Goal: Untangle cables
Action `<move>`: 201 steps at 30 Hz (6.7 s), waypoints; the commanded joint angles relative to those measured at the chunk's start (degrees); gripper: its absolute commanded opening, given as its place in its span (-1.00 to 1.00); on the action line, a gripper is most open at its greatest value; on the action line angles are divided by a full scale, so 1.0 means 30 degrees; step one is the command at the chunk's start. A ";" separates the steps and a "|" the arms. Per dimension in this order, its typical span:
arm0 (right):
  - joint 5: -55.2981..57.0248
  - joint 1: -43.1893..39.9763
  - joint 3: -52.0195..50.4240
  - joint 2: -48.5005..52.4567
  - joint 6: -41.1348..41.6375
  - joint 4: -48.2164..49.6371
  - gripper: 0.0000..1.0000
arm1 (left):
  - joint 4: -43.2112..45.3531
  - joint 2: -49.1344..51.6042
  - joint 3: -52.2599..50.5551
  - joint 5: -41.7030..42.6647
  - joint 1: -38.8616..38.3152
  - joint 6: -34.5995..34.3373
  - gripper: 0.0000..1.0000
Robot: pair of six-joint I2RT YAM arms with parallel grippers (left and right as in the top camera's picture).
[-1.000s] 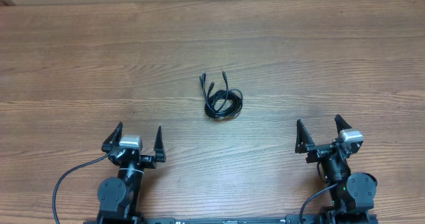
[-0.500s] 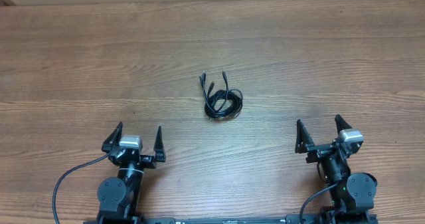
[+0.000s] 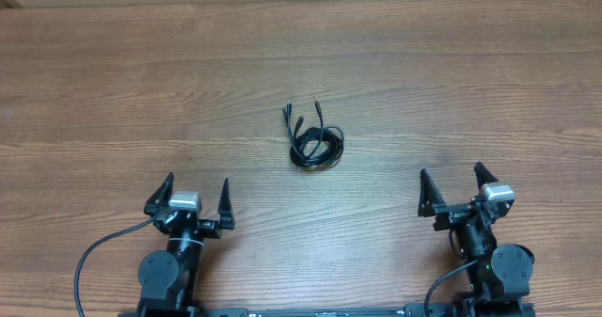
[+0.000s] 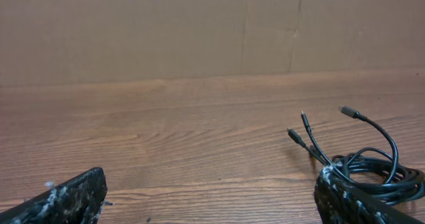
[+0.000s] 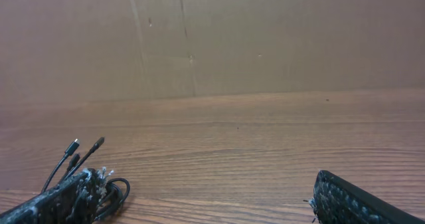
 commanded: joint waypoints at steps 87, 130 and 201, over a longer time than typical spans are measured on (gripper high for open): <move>-0.0117 -0.0022 -0.0197 -0.0087 -0.0393 0.0073 1.00 | 0.0007 -0.0036 -0.0073 0.0240 0.0124 -0.0248 0.99; -0.0117 -0.0022 -0.0197 -0.0087 -0.0393 0.0066 0.99 | 0.0007 -0.0036 -0.0073 0.0240 0.0124 -0.0248 0.99; -0.0117 -0.0022 -0.0197 -0.0087 -0.0393 0.0066 1.00 | -0.1231 -0.0015 0.1362 0.1005 0.0124 -0.2361 0.99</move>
